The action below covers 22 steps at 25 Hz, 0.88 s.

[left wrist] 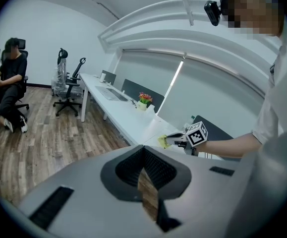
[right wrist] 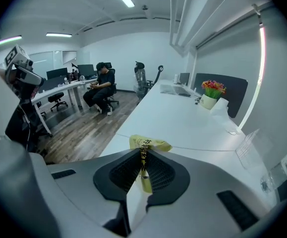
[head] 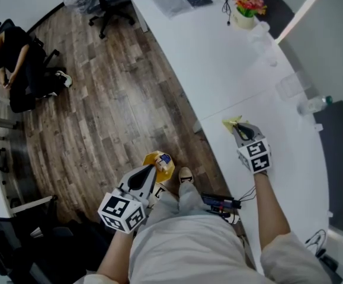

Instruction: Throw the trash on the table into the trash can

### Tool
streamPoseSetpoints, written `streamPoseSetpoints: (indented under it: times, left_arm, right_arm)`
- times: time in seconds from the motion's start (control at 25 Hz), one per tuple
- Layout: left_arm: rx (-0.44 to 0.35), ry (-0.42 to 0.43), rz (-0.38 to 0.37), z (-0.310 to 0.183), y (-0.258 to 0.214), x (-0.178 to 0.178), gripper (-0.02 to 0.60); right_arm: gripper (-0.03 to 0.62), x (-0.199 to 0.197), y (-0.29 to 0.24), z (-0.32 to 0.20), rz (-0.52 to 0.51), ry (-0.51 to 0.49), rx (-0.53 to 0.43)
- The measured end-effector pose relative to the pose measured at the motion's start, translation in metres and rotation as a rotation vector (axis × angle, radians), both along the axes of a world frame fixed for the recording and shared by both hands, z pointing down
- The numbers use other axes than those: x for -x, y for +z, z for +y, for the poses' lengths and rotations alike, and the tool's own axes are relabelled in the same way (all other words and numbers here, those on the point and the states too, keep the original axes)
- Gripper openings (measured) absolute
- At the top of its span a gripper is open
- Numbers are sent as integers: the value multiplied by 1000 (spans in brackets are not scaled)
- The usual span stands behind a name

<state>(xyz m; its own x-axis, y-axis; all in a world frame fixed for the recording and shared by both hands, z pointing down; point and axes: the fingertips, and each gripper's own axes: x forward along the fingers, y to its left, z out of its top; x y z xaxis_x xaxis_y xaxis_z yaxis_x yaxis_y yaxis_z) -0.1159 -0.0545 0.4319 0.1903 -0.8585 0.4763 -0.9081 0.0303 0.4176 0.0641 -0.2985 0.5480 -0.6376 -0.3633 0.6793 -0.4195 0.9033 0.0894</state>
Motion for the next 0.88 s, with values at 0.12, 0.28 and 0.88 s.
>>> streamPoseSetpoints:
  times: [0.12, 0.28, 0.88]
  left_arm:
    - [-19, -7, 4, 3, -5, 2, 0]
    - [-40, -28, 6, 10, -12, 6, 0]
    - [-100, -253, -39, 103, -36, 64, 0]
  right_arm:
    - [52, 6, -12, 8, -21, -6, 4]
    - [49, 20, -32, 22, -42, -53, -8]
    - [48, 121, -75, 108, -143, -276, 19]
